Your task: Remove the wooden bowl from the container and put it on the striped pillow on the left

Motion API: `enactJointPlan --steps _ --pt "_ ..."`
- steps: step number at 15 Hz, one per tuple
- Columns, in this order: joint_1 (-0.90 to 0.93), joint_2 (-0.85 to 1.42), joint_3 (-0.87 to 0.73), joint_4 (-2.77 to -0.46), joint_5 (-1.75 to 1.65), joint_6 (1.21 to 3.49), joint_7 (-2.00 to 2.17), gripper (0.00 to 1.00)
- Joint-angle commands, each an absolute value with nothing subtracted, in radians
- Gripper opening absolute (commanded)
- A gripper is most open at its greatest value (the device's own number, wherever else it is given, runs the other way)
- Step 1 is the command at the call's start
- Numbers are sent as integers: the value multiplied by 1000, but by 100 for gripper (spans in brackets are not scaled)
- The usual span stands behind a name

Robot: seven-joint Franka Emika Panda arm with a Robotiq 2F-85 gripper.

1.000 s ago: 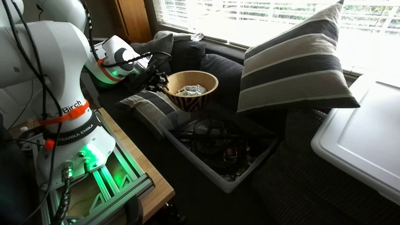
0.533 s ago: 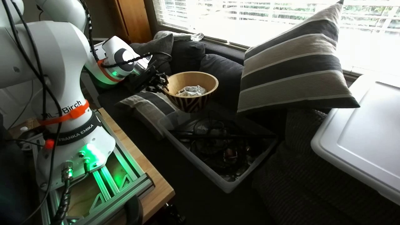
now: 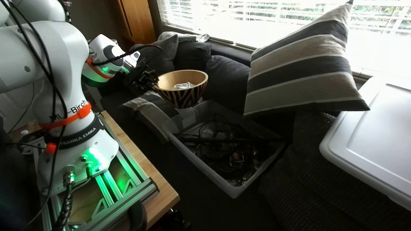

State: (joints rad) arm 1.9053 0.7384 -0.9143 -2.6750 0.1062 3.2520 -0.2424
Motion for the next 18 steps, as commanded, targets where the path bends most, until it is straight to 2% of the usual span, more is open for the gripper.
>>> enactJointPlan --steps 1,4,10,18 --pt "2161 826 -1115 -2646 67 3185 -218 7" --pt "2190 848 -1150 -2602 6 3182 -214 7" --pt "1972 823 -1049 -2424 -151 3238 -273 7" --pt "1538 872 -706 -2114 -297 3284 -342 7"
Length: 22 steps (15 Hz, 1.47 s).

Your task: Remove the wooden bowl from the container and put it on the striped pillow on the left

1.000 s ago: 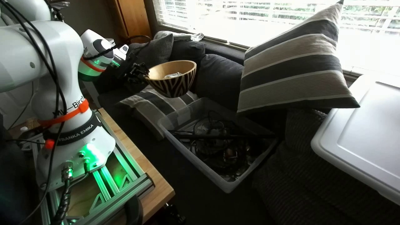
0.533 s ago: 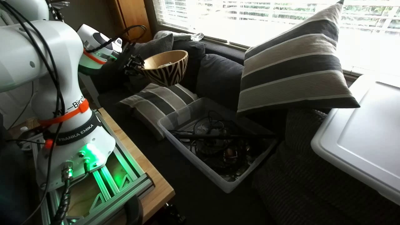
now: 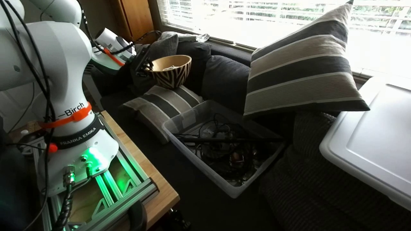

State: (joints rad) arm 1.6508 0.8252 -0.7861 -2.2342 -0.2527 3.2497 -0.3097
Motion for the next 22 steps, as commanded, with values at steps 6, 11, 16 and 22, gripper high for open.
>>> enactJointPlan --steps 6,11,16,22 --pt "1409 944 -600 -2018 -352 3273 -367 7" --pt "1397 878 -603 -2031 -378 3215 -382 66" --pt "1348 603 -528 -2123 -423 2958 -392 100" --pt "1190 261 -414 -2249 -424 2580 -330 100"
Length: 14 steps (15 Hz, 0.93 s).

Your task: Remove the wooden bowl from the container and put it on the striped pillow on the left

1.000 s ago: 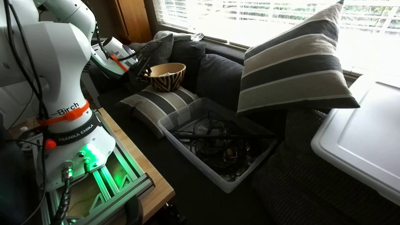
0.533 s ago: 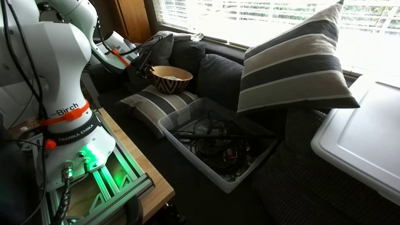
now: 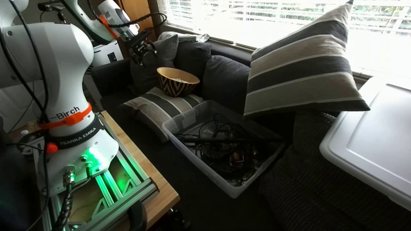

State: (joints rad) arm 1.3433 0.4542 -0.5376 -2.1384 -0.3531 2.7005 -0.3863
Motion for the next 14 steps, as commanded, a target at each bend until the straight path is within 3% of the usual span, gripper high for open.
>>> enactJointPlan --steps 1,5,11,12,14 --pt "1121 208 -362 -2282 -416 2548 -325 100" --pt "829 40 -157 -2436 -300 2533 -362 100" --pt "507 -226 30 -2699 -245 2748 -271 100" --pt "492 -116 72 -2589 -239 2687 -323 100" --pt "440 -154 108 -2614 -235 2696 -330 100"
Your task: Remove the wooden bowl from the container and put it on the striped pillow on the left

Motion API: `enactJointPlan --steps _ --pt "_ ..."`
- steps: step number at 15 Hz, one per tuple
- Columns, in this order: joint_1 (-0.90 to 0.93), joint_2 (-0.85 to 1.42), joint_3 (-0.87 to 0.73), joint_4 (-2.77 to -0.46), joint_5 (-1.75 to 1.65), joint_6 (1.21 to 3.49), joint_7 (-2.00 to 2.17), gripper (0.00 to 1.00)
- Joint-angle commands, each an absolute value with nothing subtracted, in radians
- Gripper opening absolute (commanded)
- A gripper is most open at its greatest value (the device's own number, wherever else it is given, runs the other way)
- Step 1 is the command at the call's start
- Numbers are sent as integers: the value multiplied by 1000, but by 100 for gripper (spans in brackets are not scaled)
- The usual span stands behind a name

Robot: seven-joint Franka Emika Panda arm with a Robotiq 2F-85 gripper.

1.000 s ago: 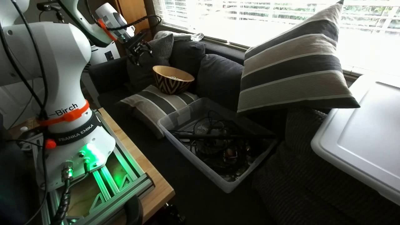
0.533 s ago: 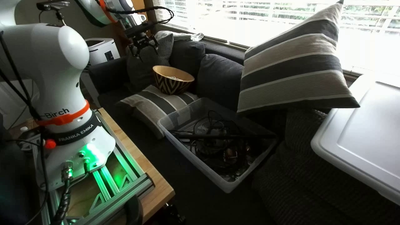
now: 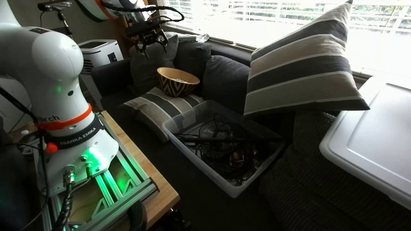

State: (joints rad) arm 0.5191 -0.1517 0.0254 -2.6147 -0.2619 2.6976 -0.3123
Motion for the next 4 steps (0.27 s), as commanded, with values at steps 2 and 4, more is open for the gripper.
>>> enactJointPlan --steps 2,4 --pt "432 -143 126 -2604 -234 2695 -328 100" --pt "432 -132 132 -2598 -234 2695 -327 100"
